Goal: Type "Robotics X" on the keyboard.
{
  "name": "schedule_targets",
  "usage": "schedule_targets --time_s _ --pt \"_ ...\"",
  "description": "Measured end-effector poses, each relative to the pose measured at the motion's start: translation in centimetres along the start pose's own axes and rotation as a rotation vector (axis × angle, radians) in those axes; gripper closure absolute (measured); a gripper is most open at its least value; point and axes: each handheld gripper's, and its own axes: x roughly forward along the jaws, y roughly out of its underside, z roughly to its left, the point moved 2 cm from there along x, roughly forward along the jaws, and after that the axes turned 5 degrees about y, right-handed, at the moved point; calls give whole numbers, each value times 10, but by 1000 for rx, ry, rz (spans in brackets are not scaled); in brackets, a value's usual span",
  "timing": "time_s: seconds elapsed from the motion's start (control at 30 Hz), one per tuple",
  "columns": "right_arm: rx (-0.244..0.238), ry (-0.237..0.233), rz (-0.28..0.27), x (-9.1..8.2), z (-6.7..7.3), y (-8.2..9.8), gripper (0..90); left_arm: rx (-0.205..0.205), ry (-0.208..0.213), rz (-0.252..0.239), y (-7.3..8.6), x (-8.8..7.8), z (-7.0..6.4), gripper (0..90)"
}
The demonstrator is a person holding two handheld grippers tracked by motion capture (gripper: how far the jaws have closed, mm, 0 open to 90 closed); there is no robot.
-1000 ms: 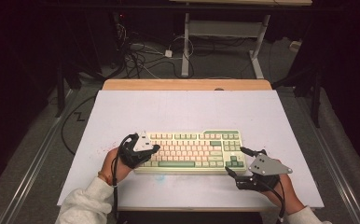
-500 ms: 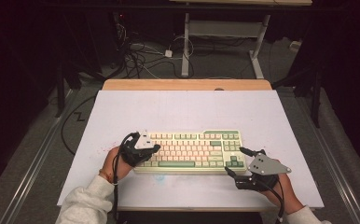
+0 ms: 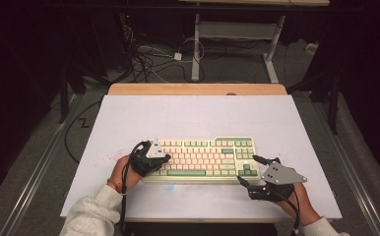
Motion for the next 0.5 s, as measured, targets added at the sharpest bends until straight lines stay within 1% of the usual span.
schedule_targets --time_s 0.17,0.27,0.3,0.33,0.4,0.43,0.5 --pt "-2 1 4 1 0 1 215 -2 -1 -2 0 -1 0 874" --pt "0 0 8 1 0 1 214 0 4 15 2 3 -1 876" --pt "0 0 10 1 0 1 215 1 0 17 4 4 -1 877" --pt "-4 0 10 2 0 1 215 -5 2 12 4 4 0 877" --pt "-6 -2 8 2 1 1 214 -5 -8 14 5 3 1 877" --pt "-7 -4 7 1 1 1 215 -7 -7 5 5 2 1 876" --pt "-6 -2 8 1 1 1 214 -1 -15 -4 3 -2 0 876"
